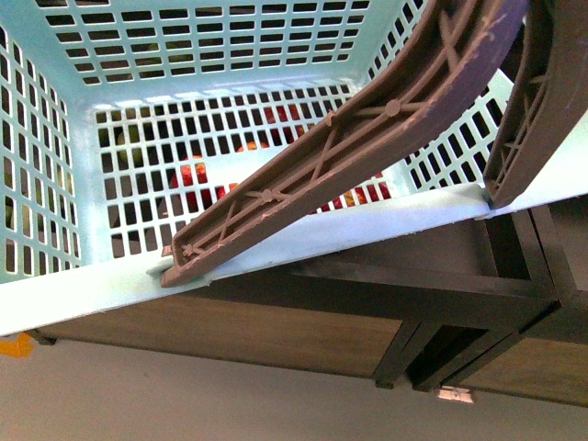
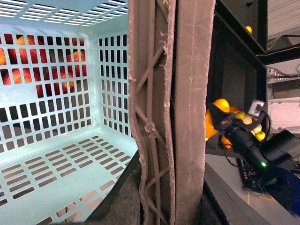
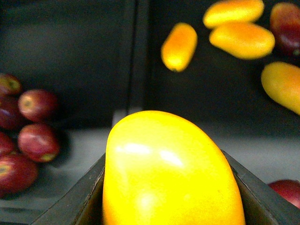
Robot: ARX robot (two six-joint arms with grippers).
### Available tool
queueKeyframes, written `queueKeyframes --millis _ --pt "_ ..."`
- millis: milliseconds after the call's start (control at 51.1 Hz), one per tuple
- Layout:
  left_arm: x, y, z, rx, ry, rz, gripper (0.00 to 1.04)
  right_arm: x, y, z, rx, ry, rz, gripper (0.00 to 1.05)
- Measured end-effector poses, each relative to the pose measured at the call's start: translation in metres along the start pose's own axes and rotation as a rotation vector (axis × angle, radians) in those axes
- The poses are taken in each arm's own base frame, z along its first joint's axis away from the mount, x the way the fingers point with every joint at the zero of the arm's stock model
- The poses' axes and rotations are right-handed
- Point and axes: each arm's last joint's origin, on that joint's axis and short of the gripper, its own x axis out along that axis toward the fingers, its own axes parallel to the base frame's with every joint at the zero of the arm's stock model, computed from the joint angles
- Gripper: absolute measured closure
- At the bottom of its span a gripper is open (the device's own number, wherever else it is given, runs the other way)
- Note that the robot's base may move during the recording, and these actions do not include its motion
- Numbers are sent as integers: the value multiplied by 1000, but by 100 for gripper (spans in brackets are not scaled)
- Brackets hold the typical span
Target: Pick mango and avocado into basket
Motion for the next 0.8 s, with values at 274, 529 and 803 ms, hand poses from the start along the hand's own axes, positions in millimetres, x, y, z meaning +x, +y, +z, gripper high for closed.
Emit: queueKeyframes --millis 274,529,803 --pt "0 0 0 0 0 0 85 -105 111 56 -116 -305 256 48" --pt "0 0 0 0 0 0 85 -117 184 51 -187 -364 391 48" --pt "0 0 0 0 0 0 85 -111 253 22 -273 -331 502 48"
